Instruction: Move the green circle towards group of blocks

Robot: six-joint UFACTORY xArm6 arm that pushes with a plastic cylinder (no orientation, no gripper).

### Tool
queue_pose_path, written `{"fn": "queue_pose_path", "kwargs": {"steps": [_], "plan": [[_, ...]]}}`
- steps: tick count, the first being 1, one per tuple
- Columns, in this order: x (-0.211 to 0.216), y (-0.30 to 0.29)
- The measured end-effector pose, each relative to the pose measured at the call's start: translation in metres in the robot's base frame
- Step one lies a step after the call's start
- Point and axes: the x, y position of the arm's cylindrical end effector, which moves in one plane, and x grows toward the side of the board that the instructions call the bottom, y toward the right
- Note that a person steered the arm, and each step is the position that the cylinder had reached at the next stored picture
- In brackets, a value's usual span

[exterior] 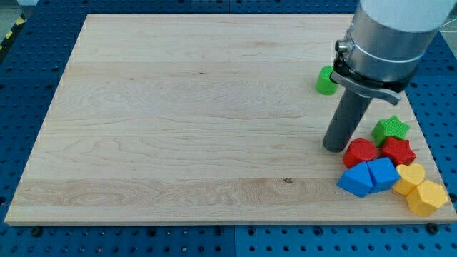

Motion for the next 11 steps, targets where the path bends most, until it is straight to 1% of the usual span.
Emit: {"fn": "queue_pose_path", "kwargs": {"steps": [1,2,3,4,6,7,8,9,10,11], "plan": [[-0.04,-0.032],[-0.091,-0.058],[-0.125,-0.029],[-0.134,0.015],[-0.13,0.015],[-0.086,0.013],[-0.126,0.013],[-0.207,0.014],[-0.227,0.043],[-0.221,0.052]]}}
